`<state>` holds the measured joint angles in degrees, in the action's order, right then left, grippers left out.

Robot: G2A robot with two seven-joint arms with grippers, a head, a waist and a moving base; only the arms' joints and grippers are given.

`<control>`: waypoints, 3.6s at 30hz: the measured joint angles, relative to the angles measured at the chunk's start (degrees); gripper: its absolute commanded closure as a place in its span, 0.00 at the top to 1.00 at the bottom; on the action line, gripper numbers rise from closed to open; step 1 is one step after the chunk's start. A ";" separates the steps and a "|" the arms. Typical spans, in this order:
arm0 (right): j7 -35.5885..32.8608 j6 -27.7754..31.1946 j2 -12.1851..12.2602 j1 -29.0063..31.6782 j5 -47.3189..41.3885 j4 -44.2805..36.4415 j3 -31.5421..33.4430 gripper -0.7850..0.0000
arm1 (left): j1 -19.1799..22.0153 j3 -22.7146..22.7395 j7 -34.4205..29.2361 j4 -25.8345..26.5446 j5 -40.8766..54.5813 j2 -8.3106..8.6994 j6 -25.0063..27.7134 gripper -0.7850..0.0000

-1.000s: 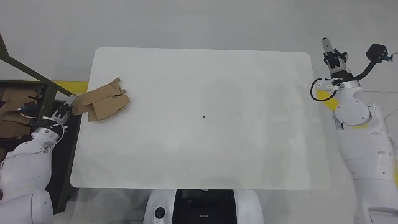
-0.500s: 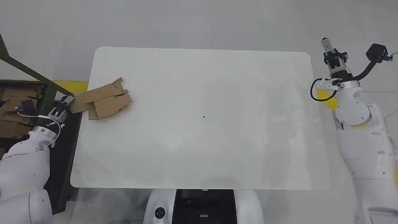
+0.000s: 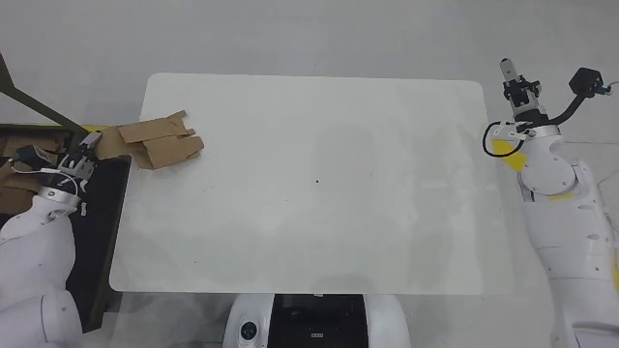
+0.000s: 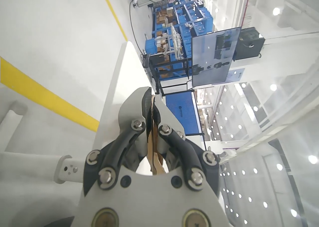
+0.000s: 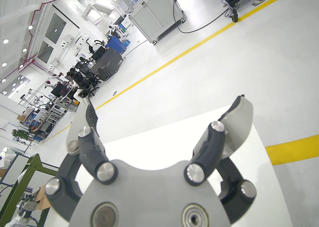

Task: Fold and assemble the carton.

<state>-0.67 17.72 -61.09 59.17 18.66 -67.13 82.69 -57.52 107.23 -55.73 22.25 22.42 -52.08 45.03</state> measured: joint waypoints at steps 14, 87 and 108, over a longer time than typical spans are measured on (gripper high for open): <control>0.00 0.00 0.00 0.00 0.00 0.00 0.00 1.00 | 2.49 -3.14 -6.35 10.84 7.68 -1.26 -2.82 0.00; 0.00 0.00 0.00 0.00 0.00 0.00 0.00 1.00 | 15.23 -47.53 -13.89 28.24 17.98 -16.53 -10.81 0.00; -23.82 4.04 -1.24 3.63 -14.30 -4.39 -5.92 1.00 | 15.23 -47.53 -13.89 28.24 17.98 -16.53 -10.81 0.00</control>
<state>-24.48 21.76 -62.33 62.80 4.36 -71.52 76.76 -42.30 59.70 -69.63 50.49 40.40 -68.61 34.22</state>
